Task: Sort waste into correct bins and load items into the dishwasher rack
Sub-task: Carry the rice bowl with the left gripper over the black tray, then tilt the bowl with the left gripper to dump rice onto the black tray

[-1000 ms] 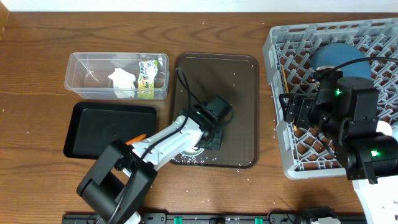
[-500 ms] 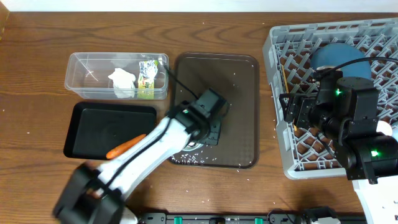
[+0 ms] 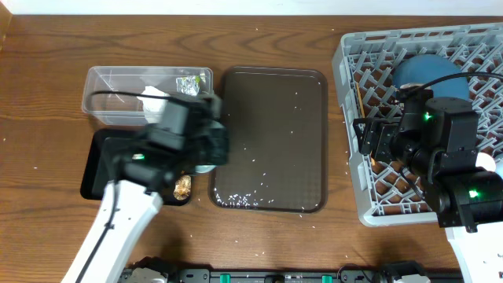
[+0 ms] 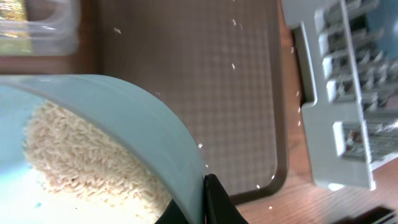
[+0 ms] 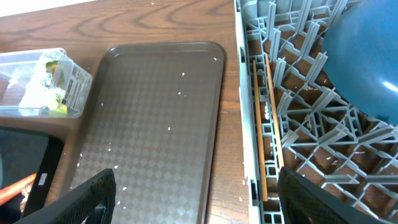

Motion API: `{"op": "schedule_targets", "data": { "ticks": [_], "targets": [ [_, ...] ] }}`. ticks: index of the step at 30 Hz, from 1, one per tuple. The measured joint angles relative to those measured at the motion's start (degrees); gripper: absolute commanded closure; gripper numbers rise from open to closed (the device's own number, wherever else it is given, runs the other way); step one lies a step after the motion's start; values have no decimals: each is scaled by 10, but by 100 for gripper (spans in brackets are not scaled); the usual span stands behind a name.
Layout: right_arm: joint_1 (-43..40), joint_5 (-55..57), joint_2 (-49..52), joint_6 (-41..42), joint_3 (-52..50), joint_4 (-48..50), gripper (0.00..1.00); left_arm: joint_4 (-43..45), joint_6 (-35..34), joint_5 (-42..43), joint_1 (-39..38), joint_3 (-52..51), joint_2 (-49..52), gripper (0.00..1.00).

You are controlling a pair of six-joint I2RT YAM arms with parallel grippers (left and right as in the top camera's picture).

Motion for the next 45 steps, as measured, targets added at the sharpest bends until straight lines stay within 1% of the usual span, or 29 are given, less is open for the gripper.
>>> {"op": "schedule_targets", "data": {
  "ticks": [4,5,6,10,13,21,24,30,32,35,45],
  "targets": [
    [0,0,0,4,0,0,22,7,52,115,139,-40,-5,94],
    [0,0,0,4,0,0,22,12,61,138,164,-51,-5,94],
    [0,0,0,4,0,0,22,26,78,178,205,-70,-5,94],
    [0,0,0,5,0,0,23,78,123,300,325,-136,-4,94],
    [0,0,0,6,0,0,22,116,154,380,389,-179,2,94],
    [0,0,0,8,0,0,22,238,219,580,510,-258,65,94],
    [0,0,0,8,0,0,22,253,227,625,539,-259,93,94],
    [0,0,0,8,0,0,23,256,250,663,556,-259,109,94],
    [0,0,0,8,0,1,22,253,252,668,556,-259,109,94],
    [0,0,0,8,0,0,22,220,266,673,556,-260,109,94],
    [0,0,0,8,0,3,22,233,311,675,560,-261,109,94]
  ]
}}
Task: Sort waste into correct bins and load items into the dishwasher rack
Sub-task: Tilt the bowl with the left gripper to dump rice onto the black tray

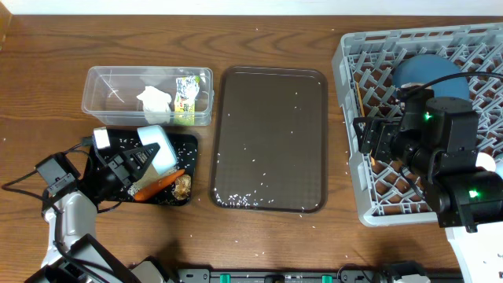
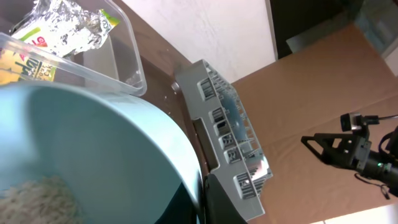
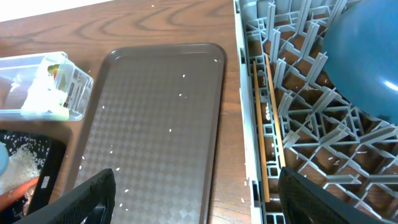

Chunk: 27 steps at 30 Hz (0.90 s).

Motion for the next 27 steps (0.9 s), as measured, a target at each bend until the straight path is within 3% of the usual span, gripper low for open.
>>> {"op": "schedule_targets", "data": {
  "ticks": [14,27],
  "targets": [
    [0,0,0,0,0,-3,22,2,18,-19,4,-1,0,94],
    [0,0,0,0,0,-3,22,26,-18,-16,6,-5,0,94]
  ]
}}
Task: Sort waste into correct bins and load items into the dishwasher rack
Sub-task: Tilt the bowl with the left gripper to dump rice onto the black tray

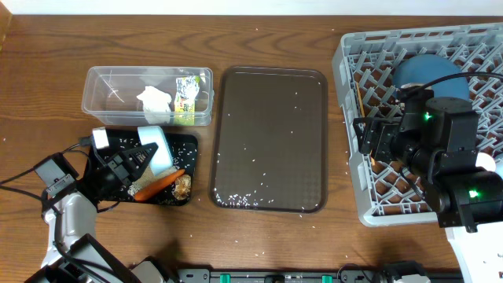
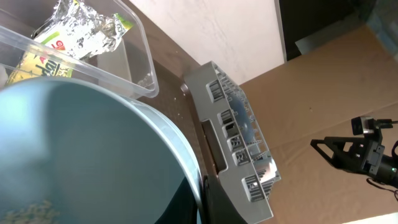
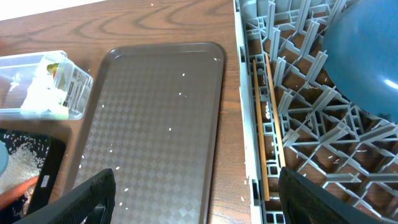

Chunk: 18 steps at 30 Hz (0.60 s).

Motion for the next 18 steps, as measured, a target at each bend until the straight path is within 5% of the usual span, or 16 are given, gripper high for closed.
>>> {"op": "schedule_targets", "data": {
  "ticks": [18],
  "targets": [
    [0,0,0,0,0,1,21,4,-26,-28,-7,-1,0,94]
  ]
}}
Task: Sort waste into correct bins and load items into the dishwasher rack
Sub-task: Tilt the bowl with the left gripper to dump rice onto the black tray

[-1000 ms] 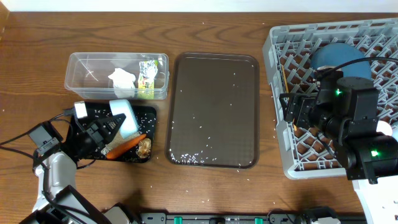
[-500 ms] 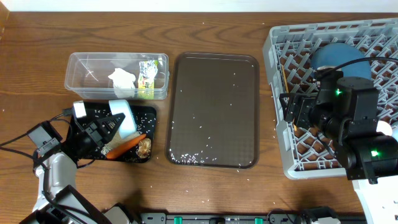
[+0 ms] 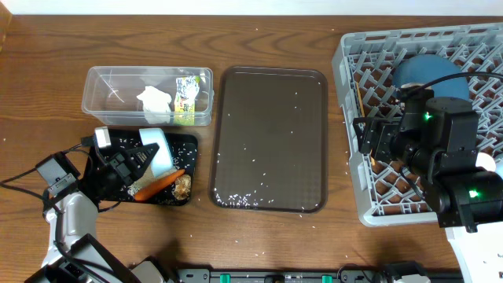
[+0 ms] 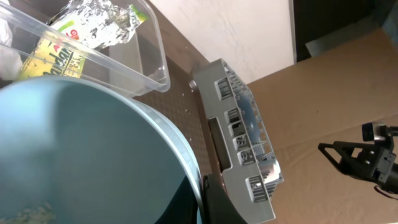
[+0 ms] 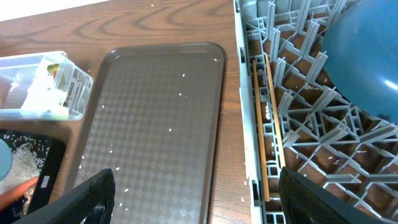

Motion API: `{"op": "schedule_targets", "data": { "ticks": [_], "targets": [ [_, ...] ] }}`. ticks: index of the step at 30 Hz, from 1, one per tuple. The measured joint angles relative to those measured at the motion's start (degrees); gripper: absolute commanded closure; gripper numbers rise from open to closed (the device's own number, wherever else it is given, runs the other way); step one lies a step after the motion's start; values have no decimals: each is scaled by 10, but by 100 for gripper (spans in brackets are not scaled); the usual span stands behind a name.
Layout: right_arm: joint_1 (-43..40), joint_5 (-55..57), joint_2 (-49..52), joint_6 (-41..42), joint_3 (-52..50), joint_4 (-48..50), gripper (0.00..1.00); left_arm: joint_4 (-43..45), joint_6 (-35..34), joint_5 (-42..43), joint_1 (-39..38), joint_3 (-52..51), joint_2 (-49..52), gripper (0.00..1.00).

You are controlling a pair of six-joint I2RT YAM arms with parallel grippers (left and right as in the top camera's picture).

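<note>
My left gripper (image 3: 126, 167) is shut on the rim of a light blue bowl (image 3: 157, 149), which lies tipped on its side over the black bin (image 3: 189, 157). Rice, a carrot and other food scraps lie in that bin. In the left wrist view the bowl (image 4: 93, 155) fills the frame with only a few grains left at its bottom edge, and my gripper (image 4: 202, 199) pinches its rim. My right gripper (image 5: 205, 199) is open above the left edge of the grey dishwasher rack (image 3: 354, 118). A dark blue bowl (image 3: 424, 71) stands in the rack.
A clear bin (image 3: 102, 98) behind the black bin holds crumpled paper and a foil wrapper. The brown tray (image 3: 271, 137) in the middle carries scattered rice grains. A wooden chopstick (image 5: 267, 124) lies along the rack's left side. Loose grains dot the table.
The left wrist view has shifted slightly, showing the clear bin a little lower and larger. The bowl stays tipped over the black bin. The right arm has not moved.
My left gripper held the bowl full of rice by the brown tray's left edge. Then the arm lay low at the table's left with the bowl tipped over the black bin, rice in the bin and little in the bowl. Now only a few grains remain inside.
</note>
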Motion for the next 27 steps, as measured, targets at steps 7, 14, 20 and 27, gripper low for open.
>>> {"op": "schedule_targets", "data": {
  "ticks": [7,14,20,27],
  "targets": [
    [0,0,0,0,0,1,21,0,4,3,-6,0,0,94],
    [0,0,0,0,0,0,21,0,34,2,-7,0,0,94],
    [0,0,0,0,0,2,21,-7,52,-14,-11,0,0,94],
    [0,0,0,0,0,3,21,5,48,7,-13,-1,0,94]
  ]
}}
